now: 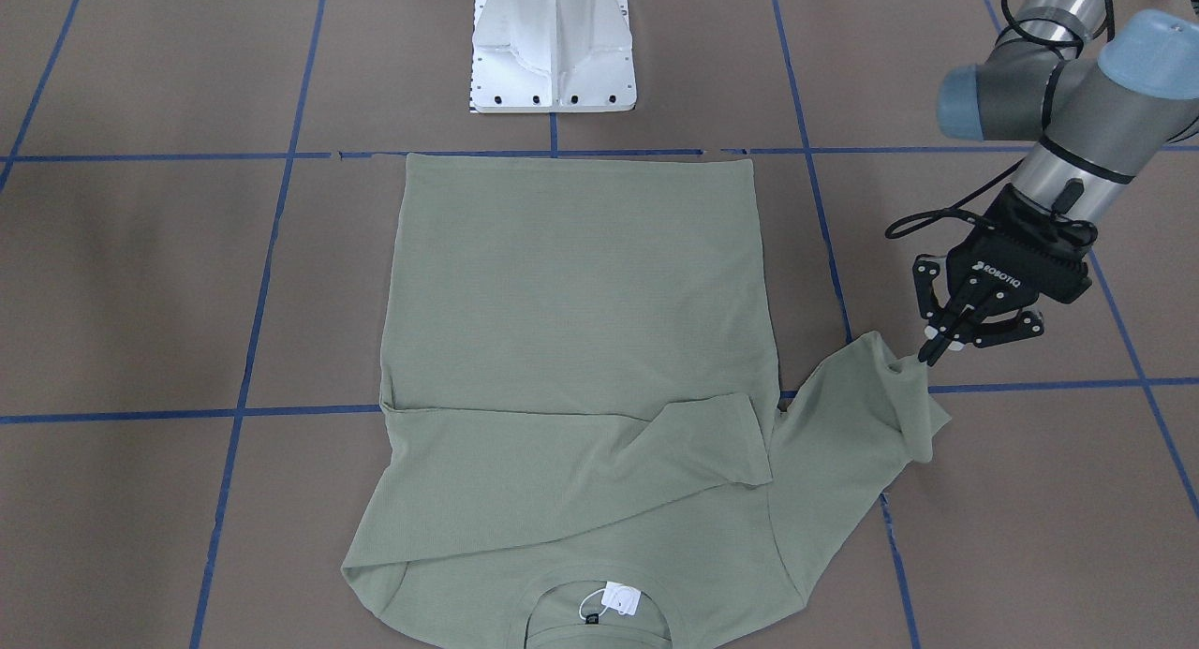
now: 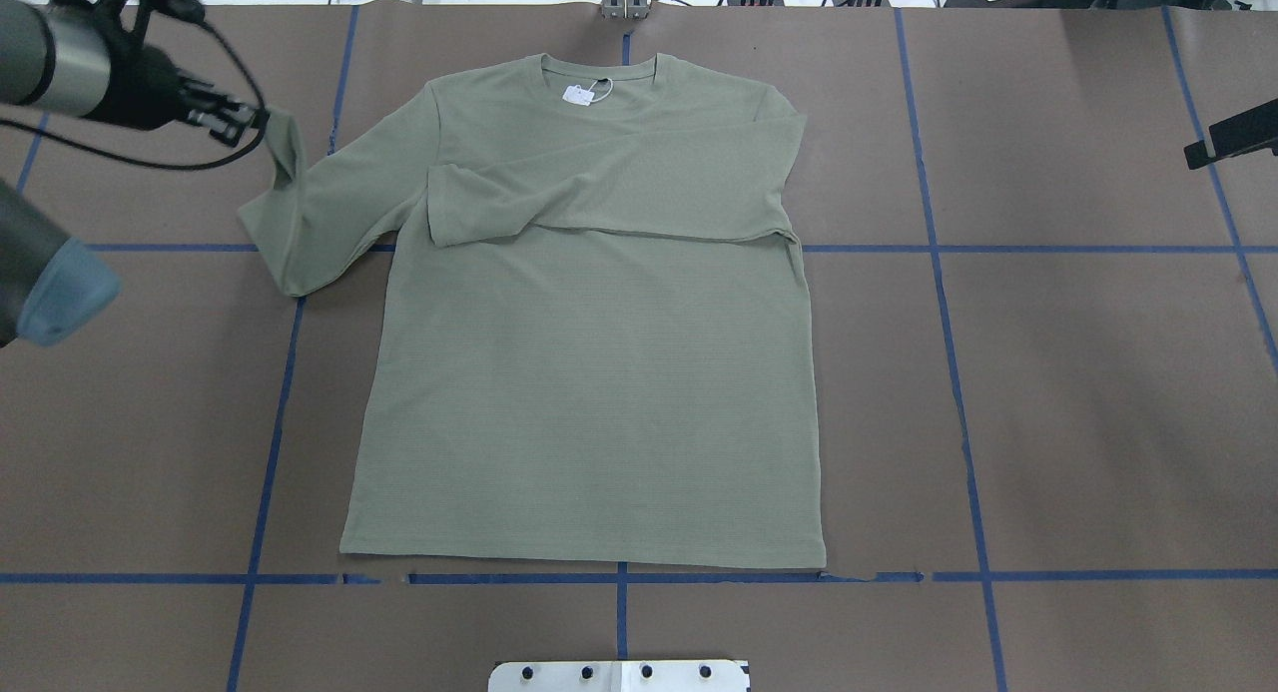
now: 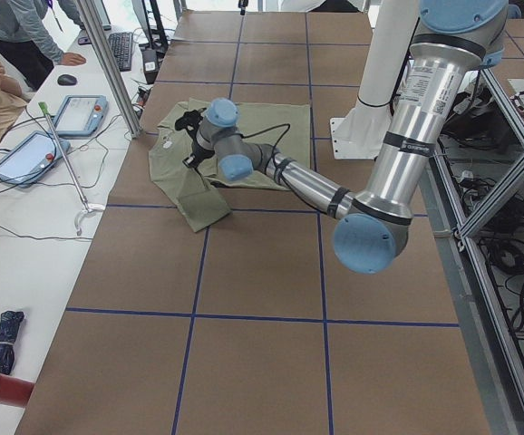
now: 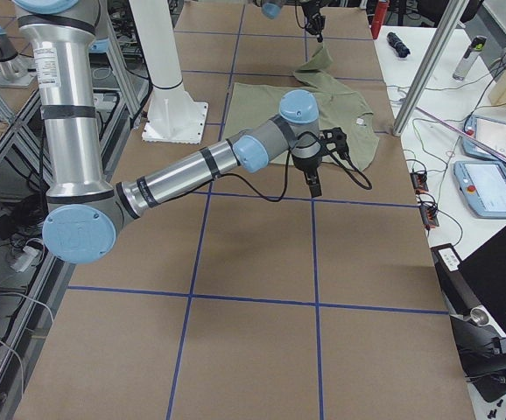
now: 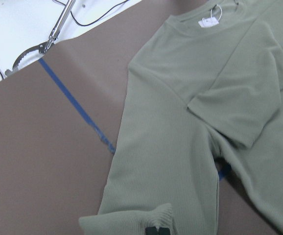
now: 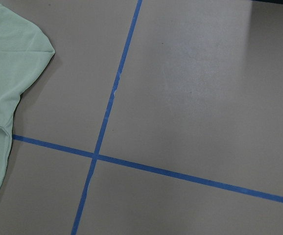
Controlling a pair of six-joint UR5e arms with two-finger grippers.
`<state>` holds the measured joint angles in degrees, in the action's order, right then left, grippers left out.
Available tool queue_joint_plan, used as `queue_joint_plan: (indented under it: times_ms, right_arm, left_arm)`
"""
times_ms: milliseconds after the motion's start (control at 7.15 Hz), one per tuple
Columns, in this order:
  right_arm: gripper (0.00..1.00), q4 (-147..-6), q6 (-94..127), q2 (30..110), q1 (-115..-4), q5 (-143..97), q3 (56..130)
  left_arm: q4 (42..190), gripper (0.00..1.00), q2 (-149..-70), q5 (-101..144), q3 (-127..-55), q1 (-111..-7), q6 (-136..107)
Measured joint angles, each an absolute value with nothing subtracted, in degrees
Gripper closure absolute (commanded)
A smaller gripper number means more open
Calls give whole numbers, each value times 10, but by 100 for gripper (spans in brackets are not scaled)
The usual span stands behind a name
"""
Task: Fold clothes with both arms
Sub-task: 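Fold the held sleeve across the shirt body toward the collar with the left gripper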
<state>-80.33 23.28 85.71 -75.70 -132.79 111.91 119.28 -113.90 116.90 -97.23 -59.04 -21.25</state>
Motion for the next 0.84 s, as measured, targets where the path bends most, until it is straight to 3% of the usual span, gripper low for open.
queue_joint_plan:
  times_ms: [280,699,839]
  right_arm:
    - [0,-803,233,858,-758,-1327,1118]
    - [0,-803,233,861,-761,-1327,1118]
    - [0,-803,233,862,-762,-1327,1119]
  left_arm:
    - [1041,100,-1293,1165,-943,-587,-265]
    - [1017,100,-1516,1079,-737,-507,-409]
    - [1050,100,-1555,1031,-673,-464,-447]
